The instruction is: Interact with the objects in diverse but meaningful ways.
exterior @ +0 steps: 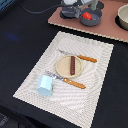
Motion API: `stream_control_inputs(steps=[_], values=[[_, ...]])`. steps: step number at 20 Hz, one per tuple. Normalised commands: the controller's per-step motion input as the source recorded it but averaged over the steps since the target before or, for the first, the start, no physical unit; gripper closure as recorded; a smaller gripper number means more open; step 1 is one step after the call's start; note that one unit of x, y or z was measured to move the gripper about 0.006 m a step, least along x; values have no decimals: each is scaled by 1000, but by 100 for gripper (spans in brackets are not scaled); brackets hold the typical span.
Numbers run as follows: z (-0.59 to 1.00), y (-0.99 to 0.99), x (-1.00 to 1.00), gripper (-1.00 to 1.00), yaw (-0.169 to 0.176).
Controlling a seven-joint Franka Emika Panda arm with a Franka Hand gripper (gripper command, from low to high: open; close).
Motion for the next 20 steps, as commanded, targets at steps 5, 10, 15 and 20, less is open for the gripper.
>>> stream_control_inputs(steps=[5, 10, 15, 20], values=[[-303, -536, 340, -100, -76], [-311, -599, 281, -100, -92], [-203, -557, 283, -100, -98], [-160, -531, 158, -100, -96]])
